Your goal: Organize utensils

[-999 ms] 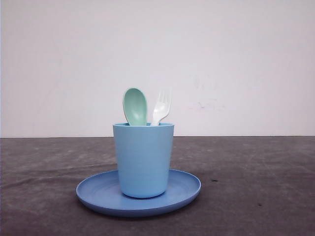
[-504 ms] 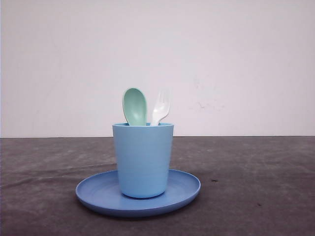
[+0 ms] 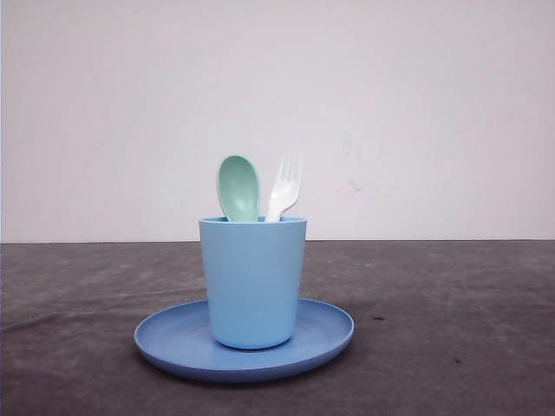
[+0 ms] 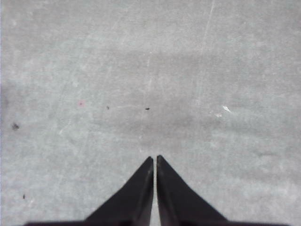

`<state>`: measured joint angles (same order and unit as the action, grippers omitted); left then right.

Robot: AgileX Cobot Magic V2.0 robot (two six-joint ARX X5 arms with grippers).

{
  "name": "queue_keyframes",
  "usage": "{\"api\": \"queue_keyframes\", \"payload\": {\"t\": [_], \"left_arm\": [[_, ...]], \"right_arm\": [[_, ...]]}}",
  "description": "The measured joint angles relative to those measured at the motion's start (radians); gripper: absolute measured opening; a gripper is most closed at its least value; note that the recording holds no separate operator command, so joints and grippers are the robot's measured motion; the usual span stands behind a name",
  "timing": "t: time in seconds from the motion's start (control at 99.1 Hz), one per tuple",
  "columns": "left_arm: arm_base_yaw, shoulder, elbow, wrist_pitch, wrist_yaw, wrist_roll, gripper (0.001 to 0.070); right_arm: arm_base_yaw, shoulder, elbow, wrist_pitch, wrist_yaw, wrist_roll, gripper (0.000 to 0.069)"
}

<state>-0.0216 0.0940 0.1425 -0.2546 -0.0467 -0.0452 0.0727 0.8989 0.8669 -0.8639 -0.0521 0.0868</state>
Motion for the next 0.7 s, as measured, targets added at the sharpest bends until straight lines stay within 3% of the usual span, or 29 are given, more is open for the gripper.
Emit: {"api": "queue_keyframes", "payload": {"t": [0.141,0.696], "left_arm": [[0.000,-0.090,-0.078,0.005,0.000,0.000,0.0015],[0.001,-0.090,-0.111,0.071,-0.003,-0.002,0.0015]], "right_arm": [[0.000,0.000,0.000,0.000,0.000,0.000,0.0009],[0.000,0.000,0.000,0.003,0.000,0.000,0.0009]]}}
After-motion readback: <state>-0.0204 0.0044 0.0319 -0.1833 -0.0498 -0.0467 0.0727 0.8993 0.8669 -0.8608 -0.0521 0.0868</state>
